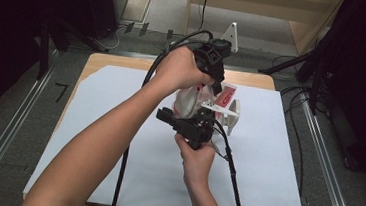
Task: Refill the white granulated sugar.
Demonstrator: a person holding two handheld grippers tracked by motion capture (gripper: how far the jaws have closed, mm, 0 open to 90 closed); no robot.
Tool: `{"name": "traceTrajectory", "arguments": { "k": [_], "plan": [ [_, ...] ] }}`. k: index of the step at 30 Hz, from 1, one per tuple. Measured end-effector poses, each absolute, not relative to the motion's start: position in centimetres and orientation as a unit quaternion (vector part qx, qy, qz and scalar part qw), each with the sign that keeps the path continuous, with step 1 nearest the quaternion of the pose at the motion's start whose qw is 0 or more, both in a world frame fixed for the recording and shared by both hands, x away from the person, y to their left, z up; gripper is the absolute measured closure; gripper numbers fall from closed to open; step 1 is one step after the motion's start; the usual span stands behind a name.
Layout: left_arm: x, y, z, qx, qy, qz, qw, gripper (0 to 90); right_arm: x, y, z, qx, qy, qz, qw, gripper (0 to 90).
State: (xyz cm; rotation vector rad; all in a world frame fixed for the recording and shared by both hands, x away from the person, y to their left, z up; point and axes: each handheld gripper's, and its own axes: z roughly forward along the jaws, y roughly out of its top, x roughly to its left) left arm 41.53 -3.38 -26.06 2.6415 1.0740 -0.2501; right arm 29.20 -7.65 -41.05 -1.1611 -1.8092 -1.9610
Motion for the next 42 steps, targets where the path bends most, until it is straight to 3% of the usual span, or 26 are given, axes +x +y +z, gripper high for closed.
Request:
{"name": "traceTrajectory", "arguments": {
  "k": [20,29,32,35,42],
  "plan": [
    [41.4,-3.3,-26.3,0.917,0.372,-0.063,0.128,84.8,29.4,-7.6,-41.0,-0.399,-0.635,-0.655,0.09,63.3],
    [41.4,-3.0,-26.2,0.913,0.38,-0.065,0.133,84.8,29.3,-7.5,-40.9,-0.395,-0.633,-0.658,0.101,63.7],
    [41.4,-2.9,-26.3,0.915,0.376,-0.064,0.132,84.9,29.5,-7.4,-41.0,-0.393,-0.629,-0.662,0.109,58.2],
    [41.3,-2.7,-26.3,0.914,0.377,-0.062,0.136,84.8,29.5,-7.3,-40.9,-0.397,-0.636,-0.654,0.103,63.0],
    [41.3,-2.3,-26.3,0.91,0.381,-0.069,0.147,84.7,29.3,-7.2,-40.8,-0.397,-0.642,-0.649,0.093,63.8]
  ]
}}
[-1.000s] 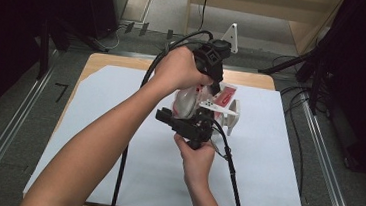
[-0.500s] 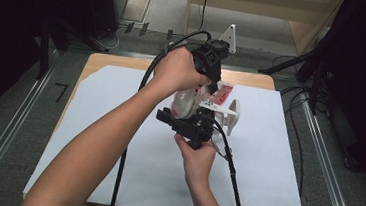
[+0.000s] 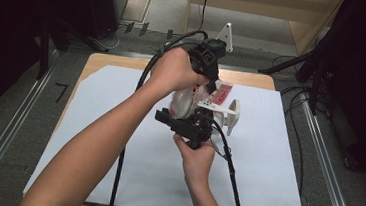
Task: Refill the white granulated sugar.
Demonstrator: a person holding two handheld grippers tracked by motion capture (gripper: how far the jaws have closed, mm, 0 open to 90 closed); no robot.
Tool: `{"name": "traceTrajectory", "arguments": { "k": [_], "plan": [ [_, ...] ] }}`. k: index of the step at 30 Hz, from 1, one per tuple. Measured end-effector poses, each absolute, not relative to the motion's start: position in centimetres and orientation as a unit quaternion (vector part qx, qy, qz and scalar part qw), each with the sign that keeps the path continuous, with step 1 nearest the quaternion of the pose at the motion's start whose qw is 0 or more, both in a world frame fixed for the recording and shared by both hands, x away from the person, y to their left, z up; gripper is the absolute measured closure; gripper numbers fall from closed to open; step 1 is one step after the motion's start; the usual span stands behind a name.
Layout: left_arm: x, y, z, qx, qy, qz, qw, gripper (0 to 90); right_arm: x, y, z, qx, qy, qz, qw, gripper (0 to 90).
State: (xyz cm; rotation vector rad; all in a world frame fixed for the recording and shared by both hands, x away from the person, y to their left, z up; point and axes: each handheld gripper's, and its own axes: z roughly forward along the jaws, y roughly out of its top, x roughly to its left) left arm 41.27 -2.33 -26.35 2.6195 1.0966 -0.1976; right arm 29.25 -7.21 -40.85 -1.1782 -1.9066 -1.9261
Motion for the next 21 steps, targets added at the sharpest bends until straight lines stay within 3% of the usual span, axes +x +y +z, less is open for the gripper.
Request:
{"name": "traceTrajectory", "arguments": {
  "k": [21],
  "plan": [
    [41.18,-2.44,-26.45,0.908,0.385,-0.074,0.145,85.2,28.76,-6.97,-40.82,-0.398,-0.66,-0.635,0.05,64.2]
  ]
}}
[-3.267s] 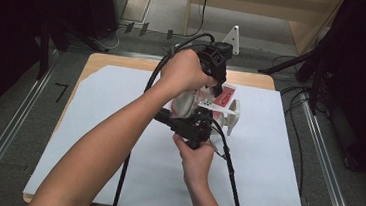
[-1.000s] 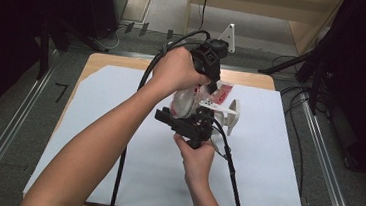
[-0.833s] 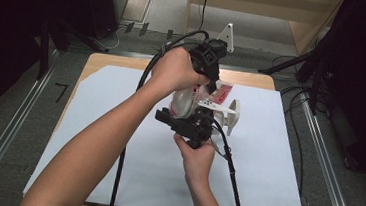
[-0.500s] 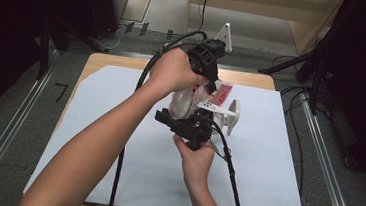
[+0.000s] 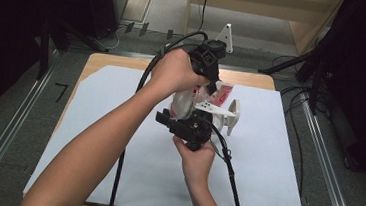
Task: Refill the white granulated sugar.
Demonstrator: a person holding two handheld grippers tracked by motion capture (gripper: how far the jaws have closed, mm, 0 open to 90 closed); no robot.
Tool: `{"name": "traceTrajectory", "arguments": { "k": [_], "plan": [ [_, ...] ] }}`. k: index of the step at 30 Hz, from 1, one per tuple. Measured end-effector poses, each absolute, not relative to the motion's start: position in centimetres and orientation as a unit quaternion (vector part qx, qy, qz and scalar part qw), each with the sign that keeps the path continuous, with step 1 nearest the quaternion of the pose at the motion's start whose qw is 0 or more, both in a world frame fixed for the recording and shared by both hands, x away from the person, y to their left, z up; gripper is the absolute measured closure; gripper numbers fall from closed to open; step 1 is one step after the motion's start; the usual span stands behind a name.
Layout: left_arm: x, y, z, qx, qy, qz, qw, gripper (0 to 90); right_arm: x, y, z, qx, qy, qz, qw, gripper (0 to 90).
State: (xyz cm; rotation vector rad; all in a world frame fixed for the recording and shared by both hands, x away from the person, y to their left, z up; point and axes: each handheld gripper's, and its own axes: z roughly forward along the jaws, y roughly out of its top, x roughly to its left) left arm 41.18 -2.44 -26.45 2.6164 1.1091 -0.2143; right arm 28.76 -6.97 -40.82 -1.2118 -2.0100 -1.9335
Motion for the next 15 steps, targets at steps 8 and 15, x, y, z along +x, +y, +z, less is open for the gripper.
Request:
{"name": "traceTrajectory", "arguments": {
  "k": [8,15],
  "plan": [
    [40.91,-2.21,-26.21,0.911,0.376,-0.061,0.158,83.1,28.8,-6.98,-40.77,-0.397,-0.644,-0.651,0.064,64.6],
    [40.81,-1.8,-25.84,0.913,0.372,-0.058,0.155,84.1,28.68,-6.67,-40.29,-0.394,-0.642,-0.654,0.067,64.5]
  ]
}}
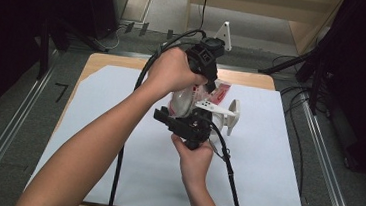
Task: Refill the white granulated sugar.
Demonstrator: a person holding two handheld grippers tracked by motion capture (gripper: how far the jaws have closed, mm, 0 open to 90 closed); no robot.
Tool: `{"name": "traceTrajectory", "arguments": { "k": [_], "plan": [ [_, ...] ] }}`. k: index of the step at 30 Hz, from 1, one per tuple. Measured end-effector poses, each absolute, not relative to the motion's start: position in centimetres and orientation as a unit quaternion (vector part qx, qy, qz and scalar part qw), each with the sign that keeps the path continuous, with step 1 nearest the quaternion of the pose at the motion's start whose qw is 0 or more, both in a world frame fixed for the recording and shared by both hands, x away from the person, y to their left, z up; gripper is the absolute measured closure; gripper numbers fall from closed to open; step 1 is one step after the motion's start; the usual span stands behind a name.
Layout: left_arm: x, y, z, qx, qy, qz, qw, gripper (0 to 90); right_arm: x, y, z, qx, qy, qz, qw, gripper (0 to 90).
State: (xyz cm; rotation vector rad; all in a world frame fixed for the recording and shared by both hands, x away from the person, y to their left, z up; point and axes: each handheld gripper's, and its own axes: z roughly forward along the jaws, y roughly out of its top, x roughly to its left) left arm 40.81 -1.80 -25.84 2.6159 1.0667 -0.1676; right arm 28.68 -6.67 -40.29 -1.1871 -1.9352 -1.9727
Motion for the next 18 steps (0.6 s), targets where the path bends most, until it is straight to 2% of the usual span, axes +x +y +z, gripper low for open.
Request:
{"name": "traceTrajectory", "arguments": {
  "k": [18],
  "plan": [
    [40.72,-1.9,-25.89,0.913,0.375,-0.059,0.152,85.4,28.59,-6.41,-40.02,-0.39,-0.652,-0.648,0.06,64.1]
  ]
}}
